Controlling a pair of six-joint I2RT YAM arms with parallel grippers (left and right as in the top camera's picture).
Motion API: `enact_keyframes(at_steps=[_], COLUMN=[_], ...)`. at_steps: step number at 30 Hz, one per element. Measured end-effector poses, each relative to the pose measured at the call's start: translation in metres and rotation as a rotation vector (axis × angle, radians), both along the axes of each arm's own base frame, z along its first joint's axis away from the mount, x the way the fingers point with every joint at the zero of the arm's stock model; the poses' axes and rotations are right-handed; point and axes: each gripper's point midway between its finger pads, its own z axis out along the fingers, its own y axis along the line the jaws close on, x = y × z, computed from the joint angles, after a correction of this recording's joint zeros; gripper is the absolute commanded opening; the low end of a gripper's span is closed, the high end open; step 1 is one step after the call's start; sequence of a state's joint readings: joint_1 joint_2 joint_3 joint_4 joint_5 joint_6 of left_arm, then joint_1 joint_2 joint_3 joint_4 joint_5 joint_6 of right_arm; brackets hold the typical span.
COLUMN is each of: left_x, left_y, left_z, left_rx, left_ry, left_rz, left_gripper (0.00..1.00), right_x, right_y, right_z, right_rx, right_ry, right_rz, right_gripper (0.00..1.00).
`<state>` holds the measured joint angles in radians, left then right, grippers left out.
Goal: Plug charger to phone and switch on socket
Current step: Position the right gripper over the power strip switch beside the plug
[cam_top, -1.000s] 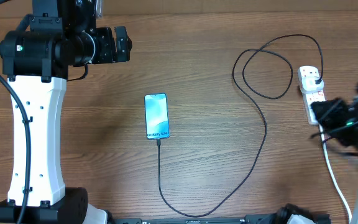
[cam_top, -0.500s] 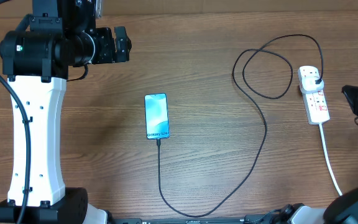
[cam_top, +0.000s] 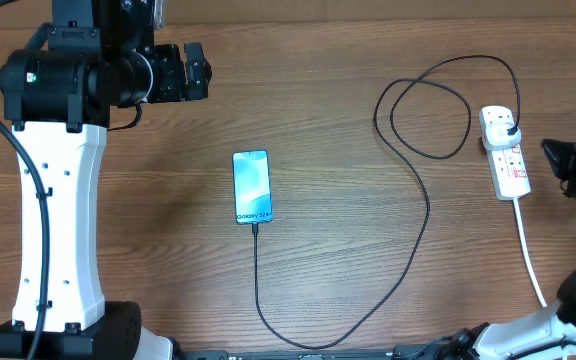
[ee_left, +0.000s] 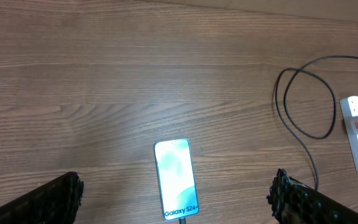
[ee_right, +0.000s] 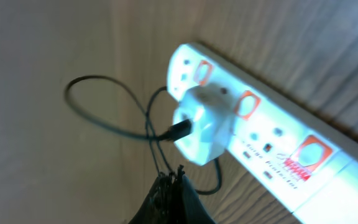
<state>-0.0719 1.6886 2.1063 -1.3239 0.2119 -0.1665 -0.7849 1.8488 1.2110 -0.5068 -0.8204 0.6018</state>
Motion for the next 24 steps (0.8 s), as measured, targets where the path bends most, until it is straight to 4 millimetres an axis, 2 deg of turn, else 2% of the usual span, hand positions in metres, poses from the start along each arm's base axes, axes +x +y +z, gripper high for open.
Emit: enact_keyframes(at_steps=[4, 9, 16, 24], left_x=[0.000, 0.000, 0.000, 0.000], left_y=[0.000, 0.000, 0.000, 0.000], left_z=[0.000, 0.000, 0.000, 0.000], left_rx=[0.000, 0.000, 0.000, 0.000], left_ry=[0.000, 0.000, 0.000, 0.000], left_rz=[0.000, 0.000, 0.000, 0.000], left_gripper=[1.00, 1.00, 1.00, 1.00], right_x=[0.000, 0.006, 0.014, 0.030], right_y=[-0.007, -0.016, -0.021, -0.012], right_z=[-0.015, -0.023, -0.050, -0.048], right_rx=[-0.005, -0.027, -0.010, -0.038], right_ry=[0.039, 0.035, 0.036, -0.007], right_rz=[-0.029, -0.051, -0.052, -0.011], right_gripper=[0.04, 0.04, 0.04, 0.04])
